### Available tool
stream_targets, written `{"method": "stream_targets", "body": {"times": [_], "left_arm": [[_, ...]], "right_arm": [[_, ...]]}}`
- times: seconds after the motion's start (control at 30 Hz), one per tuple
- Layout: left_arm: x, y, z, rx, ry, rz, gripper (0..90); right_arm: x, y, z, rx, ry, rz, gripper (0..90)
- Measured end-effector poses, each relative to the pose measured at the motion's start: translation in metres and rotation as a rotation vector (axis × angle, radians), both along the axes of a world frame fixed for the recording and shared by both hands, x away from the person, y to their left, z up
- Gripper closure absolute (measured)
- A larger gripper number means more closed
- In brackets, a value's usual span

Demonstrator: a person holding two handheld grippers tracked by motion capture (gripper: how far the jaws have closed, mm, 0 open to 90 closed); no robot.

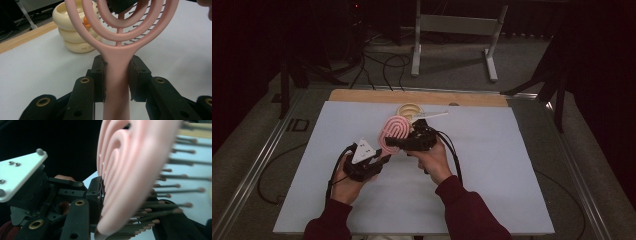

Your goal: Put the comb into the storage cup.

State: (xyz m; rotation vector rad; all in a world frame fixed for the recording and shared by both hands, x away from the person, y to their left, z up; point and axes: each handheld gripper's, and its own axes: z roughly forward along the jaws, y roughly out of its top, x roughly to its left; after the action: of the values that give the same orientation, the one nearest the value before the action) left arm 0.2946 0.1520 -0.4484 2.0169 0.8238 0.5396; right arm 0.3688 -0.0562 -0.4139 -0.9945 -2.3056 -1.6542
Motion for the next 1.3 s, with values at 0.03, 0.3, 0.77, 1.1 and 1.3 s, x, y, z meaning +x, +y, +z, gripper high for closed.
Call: {"method": "stream_targets", "body": {"times": [0.03, 0.3, 0.77, 1.1, 1.3], "left_arm": [[0.0, 0.0, 0.0, -0.004, 0.001, 0.001, 69.7], [0.0, 0.001, 0.001, -0.008, -0.006, 0.011, 63.0], [0.003, 0.007, 0.005, -0.085, 0.034, 0.032, 16.7], [0.0, 0.02, 0.011, -0.121, 0.019, 0.045, 0.2], [-0.003, 0.03, 0.015, -0.159, -0.009, 0.062, 0.1]], "right_arm": [[-0.001, 0.001, 0.001, 0.0, -0.002, 0.0, 63.5], [-0.003, 0.003, 0.001, 0.001, -0.019, -0.008, 63.9], [-0.004, 0.0, 0.006, 0.024, -0.032, -0.023, 63.9], [-0.005, -0.002, 0.011, 0.022, -0.052, -0.022, 63.9], [-0.003, -0.008, 0.016, 0.034, -0.057, -0.048, 63.9]]}}
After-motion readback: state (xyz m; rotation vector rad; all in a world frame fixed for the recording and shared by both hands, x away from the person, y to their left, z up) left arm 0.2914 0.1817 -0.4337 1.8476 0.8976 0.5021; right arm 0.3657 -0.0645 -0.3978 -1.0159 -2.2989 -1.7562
